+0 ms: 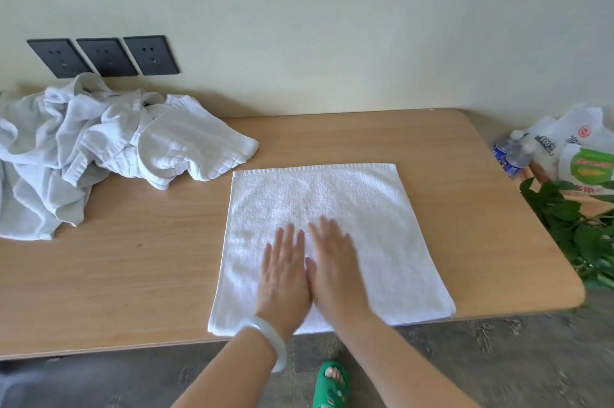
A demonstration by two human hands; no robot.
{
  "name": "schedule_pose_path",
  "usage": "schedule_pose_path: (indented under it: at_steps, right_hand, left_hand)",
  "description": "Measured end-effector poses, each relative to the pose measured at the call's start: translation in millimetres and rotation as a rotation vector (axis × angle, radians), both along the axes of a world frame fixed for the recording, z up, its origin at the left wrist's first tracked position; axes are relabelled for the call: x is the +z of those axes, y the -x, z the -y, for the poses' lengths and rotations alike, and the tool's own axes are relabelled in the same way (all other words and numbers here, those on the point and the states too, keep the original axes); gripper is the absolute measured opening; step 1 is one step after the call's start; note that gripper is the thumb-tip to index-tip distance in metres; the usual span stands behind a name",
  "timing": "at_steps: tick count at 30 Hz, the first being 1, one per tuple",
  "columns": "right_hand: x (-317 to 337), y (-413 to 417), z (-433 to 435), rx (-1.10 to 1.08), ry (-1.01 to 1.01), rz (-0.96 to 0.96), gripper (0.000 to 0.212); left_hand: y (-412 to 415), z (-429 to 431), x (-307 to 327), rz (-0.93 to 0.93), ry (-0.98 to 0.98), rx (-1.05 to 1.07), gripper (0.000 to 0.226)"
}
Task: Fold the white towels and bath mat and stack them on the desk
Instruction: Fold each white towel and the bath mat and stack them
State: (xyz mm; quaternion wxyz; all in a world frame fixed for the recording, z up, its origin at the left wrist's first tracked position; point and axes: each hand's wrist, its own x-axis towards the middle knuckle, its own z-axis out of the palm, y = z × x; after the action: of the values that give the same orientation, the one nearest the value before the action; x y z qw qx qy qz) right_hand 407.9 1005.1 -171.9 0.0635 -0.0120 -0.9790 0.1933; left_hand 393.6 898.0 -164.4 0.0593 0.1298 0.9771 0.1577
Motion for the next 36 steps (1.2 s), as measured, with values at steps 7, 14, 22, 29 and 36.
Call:
schedule_pose_path:
  at_steps: [7, 14, 22, 29, 36]
  right_hand:
    - [-65, -53, -103, -0.265, -0.262, 0.161, 0.061]
    - [-43, -50, -121, -0.450, -0.161, 0.189, 0.076]
    - [-52, 44, -74, 0.170, -0.293, 0.120, 0.060]
    - [-39, 26, -152, -0.140, -0.259, 0.333, 0.089]
    - [-26, -31, -85, 0.558, -0.344, 0.179, 0.079]
  left_hand:
    - [-26, 86, -60, -0.068, 0.126, 0.080, 0.059]
    - [-9, 90, -49, -0.062, 0.101, 0.120, 0.062]
    - [51, 38, -59, -0.101, 0.190, -0.149, 0.059]
    - [44, 99, -47, 0.007, 0.181, 0.137, 0.072]
    - [-23, 57, -39, -0.165, 0.237, -0.545, 0.081]
